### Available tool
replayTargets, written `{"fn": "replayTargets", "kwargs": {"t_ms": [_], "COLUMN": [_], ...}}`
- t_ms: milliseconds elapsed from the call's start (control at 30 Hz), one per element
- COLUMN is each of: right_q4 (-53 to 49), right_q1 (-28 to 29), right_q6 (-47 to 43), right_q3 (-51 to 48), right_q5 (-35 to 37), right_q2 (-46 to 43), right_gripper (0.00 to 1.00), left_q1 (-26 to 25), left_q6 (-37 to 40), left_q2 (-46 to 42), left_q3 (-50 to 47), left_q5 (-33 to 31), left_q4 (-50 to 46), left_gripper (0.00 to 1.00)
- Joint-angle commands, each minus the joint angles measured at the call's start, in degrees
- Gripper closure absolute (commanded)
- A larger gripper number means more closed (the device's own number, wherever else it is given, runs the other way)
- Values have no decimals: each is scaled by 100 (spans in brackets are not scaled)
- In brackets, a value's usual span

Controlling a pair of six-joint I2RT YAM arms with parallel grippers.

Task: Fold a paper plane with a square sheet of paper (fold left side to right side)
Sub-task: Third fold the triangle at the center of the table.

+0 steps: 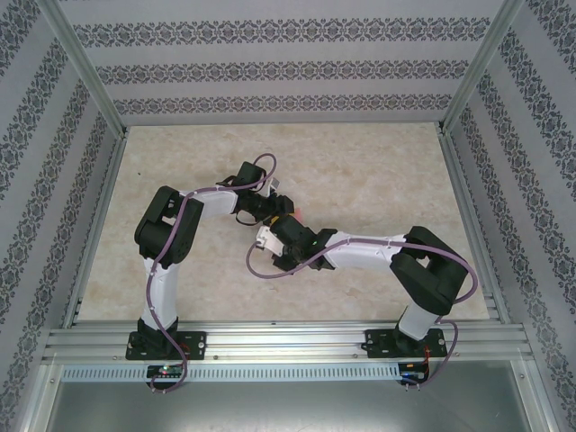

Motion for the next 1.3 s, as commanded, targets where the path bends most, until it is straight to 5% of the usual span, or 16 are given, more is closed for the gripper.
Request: {"fn": "replayTargets", "kwargs": {"t_ms": [0, 533, 1267], "right_q4": [168, 298, 2073], "right_q1": [-77, -834, -1965], "right_q6": [192, 1166, 2764], "right_q3": [-87, -224, -1283], "right_q5": [-370, -1377, -2740], "right_q2": [-169, -240, -386], "right_gripper": [100, 100, 100], "left_q1": [-97, -116, -173], "left_q6": [38, 72, 172], "left_q2": [368, 449, 645], "left_q3": [-63, -11, 95], "left_q5": [-375, -456, -680], "left_q4": [-283, -388, -664], "left_gripper": [50, 50, 50]}}
